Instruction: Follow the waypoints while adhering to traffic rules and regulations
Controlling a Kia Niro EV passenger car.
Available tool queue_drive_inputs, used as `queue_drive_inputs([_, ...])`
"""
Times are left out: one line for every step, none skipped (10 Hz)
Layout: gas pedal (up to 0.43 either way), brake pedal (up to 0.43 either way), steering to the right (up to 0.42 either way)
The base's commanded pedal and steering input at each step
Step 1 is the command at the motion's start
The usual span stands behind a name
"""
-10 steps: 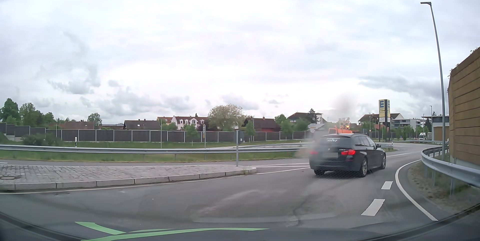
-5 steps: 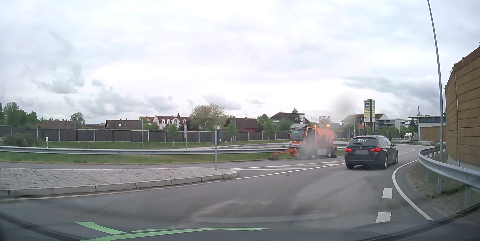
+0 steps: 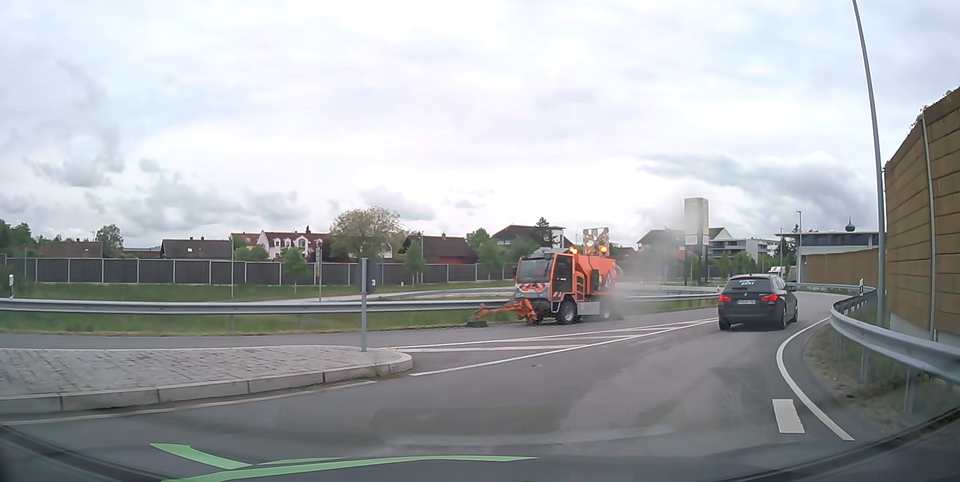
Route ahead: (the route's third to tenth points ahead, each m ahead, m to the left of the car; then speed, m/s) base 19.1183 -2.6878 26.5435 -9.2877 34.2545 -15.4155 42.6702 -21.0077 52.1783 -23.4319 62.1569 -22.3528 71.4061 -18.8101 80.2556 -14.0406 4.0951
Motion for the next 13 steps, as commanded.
queue_drive_inputs([0.378, 0.0, 0.19])
queue_drive_inputs([0.378, 0.0, 0.184])
queue_drive_inputs([0.378, 0.0, 0.182])
queue_drive_inputs([0.378, 0.0, 0.182])
queue_drive_inputs([0.37, 0.0, 0.182])
queue_drive_inputs([0.37, 0.0, 0.182])
queue_drive_inputs([0.358, 0.0, 0.181])
queue_drive_inputs([0.358, 0.0, 0.181])
queue_drive_inputs([0.358, 0.0, 0.181])
queue_drive_inputs([0.358, 0.0, 0.182])
queue_drive_inputs([0.358, 0.0, 0.182])
queue_drive_inputs([0.358, 0.0, 0.182])
queue_drive_inputs([0.358, 0.0, 0.184])
